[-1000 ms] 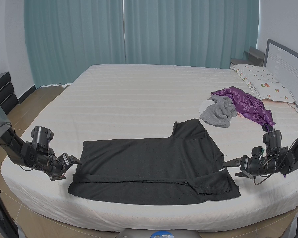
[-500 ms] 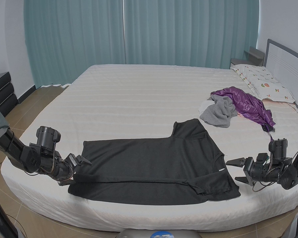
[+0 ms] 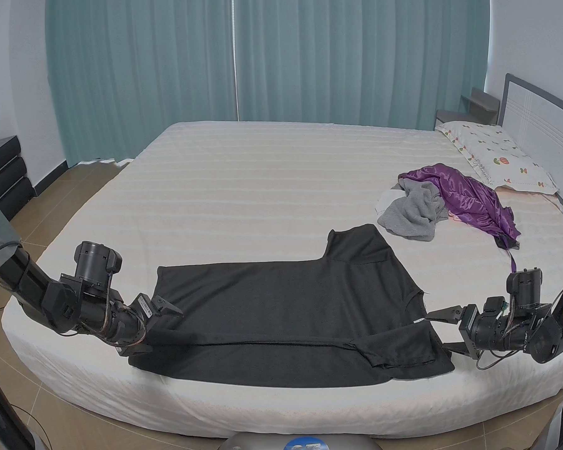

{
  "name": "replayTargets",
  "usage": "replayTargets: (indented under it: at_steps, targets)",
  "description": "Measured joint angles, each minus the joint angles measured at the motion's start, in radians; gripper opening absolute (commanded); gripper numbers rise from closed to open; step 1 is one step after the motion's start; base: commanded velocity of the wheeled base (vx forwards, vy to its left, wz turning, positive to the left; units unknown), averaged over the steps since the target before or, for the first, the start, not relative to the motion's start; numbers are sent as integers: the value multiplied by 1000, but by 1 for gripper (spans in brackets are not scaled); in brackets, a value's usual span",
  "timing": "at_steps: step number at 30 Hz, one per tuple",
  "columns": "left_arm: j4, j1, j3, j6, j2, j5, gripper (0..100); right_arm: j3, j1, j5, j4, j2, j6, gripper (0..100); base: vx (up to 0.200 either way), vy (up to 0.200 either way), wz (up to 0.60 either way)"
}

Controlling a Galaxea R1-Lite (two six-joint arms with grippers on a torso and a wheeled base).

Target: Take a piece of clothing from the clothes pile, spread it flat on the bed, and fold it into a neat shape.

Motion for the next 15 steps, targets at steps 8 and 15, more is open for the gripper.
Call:
replayTargets:
  at_steps: [8, 15]
  targets:
    - [-2, 0, -1, -2, -2, 1, 100, 2, 1, 0, 1, 1, 0, 100, 0, -50, 0]
    - [-79, 2, 0, -54, -5, 8, 100, 3, 0, 0, 1, 2, -1, 100, 86, 0, 0]
